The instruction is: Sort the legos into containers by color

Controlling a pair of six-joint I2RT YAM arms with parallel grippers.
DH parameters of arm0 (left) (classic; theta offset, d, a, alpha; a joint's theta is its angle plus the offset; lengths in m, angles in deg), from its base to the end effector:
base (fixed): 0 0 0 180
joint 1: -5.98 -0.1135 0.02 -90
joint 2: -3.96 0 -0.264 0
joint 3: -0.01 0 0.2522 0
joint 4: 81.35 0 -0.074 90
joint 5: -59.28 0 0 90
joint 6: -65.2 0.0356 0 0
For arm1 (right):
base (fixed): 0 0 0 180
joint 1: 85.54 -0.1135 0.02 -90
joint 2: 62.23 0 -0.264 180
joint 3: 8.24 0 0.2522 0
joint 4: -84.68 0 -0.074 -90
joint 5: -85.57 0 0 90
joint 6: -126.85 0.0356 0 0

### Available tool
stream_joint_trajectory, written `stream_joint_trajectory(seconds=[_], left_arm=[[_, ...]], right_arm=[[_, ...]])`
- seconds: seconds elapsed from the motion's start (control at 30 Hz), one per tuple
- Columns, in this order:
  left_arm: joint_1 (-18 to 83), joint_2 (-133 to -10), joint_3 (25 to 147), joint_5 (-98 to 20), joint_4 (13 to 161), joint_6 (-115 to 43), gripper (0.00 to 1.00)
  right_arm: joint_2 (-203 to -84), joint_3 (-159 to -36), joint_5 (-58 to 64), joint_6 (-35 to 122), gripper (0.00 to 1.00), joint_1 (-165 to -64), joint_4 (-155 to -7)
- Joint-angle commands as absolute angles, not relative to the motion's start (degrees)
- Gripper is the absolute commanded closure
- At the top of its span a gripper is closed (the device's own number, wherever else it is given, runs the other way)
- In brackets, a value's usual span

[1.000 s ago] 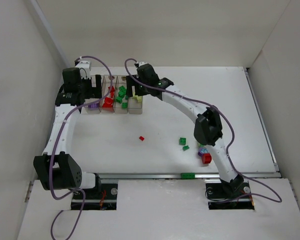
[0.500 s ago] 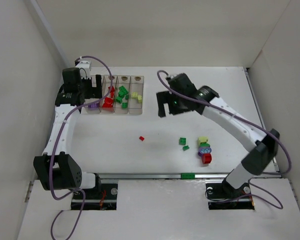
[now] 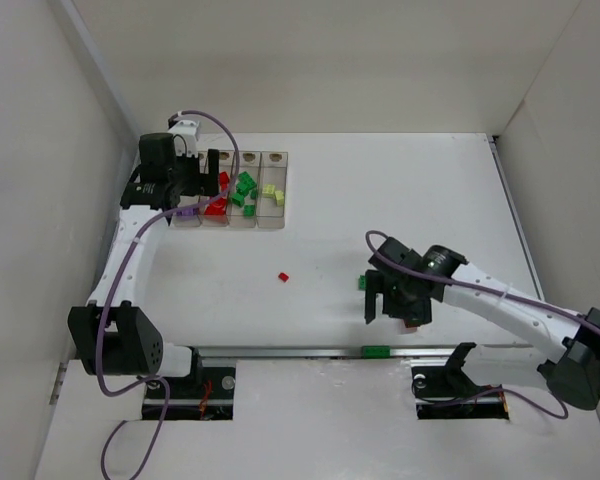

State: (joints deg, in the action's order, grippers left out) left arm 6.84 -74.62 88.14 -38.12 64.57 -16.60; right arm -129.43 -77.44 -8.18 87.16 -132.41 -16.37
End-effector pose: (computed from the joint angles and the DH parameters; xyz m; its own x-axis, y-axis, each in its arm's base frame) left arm 0.3158 -0.0093 0.3687 -0.3920 0.1473 -0.9081 0.1899 0.9788 0.0768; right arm 0.1347 0.1403 0.2590 -0.9780 0.0792 -0.1932 0.0539 0.9896 0.1331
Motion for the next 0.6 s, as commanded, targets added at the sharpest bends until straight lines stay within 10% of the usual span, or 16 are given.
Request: stream_joint_trajectory(seconds=[0.0, 0.57], left_arm=[[7.47, -74.52, 90.23, -39.51, 66.51, -17.33, 0.0], [8.0, -74.52, 90.15, -40.03, 65.99, -17.86, 0.0]], right_arm=[[-129.99, -73.35, -6.71, 92.83, 0.0, -135.01, -18.45], [-141.68, -64.19, -8.48, 98.73, 0.0, -142.56, -37.96]])
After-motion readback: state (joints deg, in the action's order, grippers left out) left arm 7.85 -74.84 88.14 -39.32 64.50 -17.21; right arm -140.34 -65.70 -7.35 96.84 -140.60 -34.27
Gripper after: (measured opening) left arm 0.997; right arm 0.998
